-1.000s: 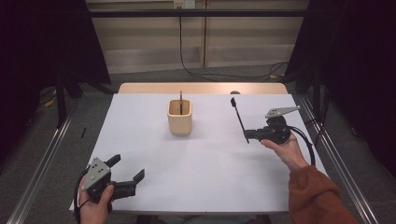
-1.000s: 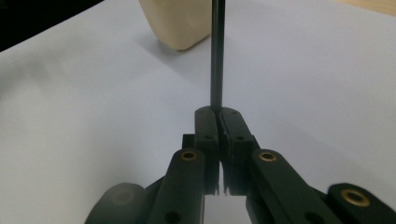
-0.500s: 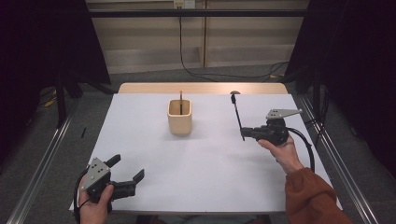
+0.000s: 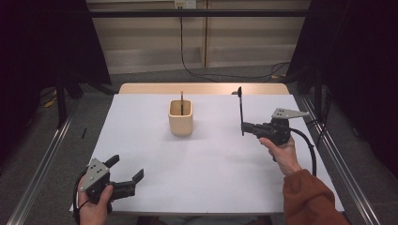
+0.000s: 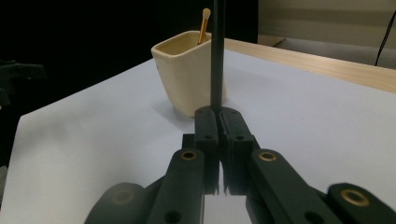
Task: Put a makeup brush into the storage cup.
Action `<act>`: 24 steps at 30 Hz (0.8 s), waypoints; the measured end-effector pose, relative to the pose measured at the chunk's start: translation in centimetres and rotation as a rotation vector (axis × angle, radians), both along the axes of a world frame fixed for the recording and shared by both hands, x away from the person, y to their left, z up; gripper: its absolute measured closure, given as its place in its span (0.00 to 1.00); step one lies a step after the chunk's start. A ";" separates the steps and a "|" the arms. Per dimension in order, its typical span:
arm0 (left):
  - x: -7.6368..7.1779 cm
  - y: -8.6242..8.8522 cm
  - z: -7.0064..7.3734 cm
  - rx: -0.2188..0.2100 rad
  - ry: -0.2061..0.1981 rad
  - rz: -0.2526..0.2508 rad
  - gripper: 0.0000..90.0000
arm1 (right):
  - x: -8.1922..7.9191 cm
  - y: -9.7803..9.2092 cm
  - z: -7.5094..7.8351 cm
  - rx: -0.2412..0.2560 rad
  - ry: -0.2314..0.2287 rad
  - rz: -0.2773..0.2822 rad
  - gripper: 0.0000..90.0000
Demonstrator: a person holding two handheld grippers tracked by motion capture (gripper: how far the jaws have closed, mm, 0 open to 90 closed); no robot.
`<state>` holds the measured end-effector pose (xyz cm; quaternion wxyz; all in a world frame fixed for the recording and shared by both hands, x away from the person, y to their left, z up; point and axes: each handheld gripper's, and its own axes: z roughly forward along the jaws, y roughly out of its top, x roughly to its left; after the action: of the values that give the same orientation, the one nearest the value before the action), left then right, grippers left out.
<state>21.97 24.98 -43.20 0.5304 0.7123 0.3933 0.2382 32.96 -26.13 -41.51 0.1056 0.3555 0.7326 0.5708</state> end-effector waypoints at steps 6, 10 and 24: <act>-0.1 0.0 0.1 0.002 -0.005 -0.001 0.01 | -0.2 0.1 0.0 0.013 -0.016 0.002 0.97; -0.1 0.0 0.1 0.002 -0.004 -0.004 0.01 | -0.5 0.2 0.3 0.018 -0.027 0.011 0.97; 0.0 0.0 0.1 -0.003 -0.009 -0.009 0.01 | -1.6 1.7 0.9 0.033 -0.046 0.079 0.97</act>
<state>21.94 24.97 -43.08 0.5342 0.7122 0.3881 0.2382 31.33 -24.39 -40.65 0.0937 0.3149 0.7338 0.5946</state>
